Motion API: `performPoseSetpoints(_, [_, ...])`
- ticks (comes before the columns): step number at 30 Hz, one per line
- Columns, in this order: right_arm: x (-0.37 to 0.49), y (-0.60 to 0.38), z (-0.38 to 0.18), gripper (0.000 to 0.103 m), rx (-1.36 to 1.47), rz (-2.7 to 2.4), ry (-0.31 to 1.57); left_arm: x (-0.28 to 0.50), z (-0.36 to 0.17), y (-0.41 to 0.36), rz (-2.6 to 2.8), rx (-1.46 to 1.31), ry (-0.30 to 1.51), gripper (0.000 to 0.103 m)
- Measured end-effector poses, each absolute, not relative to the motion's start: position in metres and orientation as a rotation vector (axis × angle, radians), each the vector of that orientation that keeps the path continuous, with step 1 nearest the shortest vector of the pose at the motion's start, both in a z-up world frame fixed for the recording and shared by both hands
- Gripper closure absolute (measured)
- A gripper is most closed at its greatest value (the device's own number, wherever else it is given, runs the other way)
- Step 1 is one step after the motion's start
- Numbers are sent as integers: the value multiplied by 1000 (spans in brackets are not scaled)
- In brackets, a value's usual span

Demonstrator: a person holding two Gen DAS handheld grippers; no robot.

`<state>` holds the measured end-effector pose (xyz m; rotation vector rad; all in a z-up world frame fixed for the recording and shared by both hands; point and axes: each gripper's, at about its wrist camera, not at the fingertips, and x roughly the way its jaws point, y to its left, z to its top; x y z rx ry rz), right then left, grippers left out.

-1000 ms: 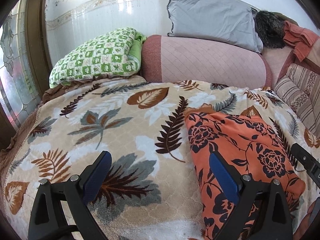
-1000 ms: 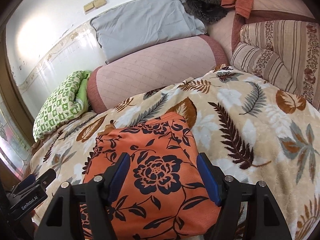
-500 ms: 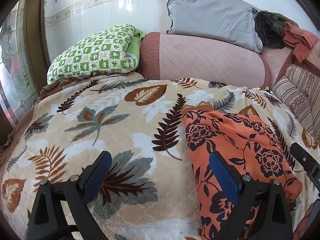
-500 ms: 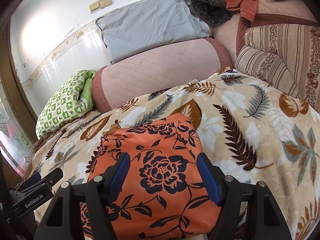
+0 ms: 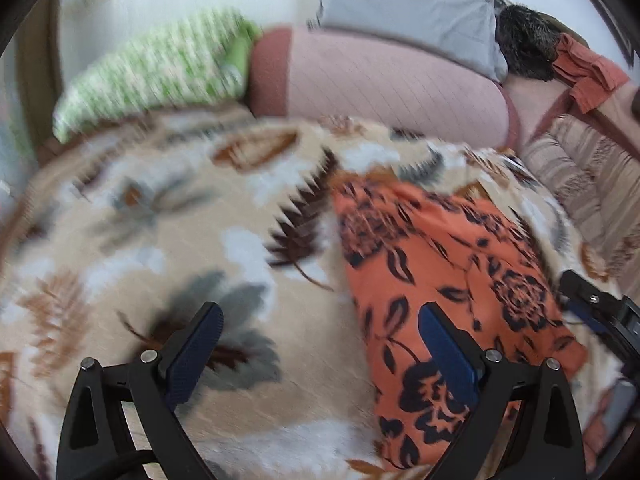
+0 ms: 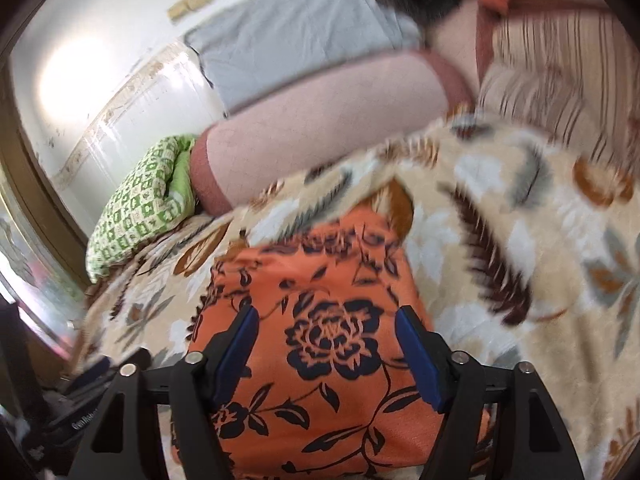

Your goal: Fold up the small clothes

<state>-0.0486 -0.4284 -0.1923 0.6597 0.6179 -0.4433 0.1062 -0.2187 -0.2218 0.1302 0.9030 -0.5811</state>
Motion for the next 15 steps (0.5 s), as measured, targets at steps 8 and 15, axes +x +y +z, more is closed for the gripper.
performPoseSetpoints(8, [-49, -488, -240, 23, 930, -393, 752, 138, -261, -224, -717, -27, 1155, 5])
performPoseSetpoints(15, [-17, -502, -276, 21, 1020, -246, 871, 141, -276, -239, -856, -153, 1266, 5])
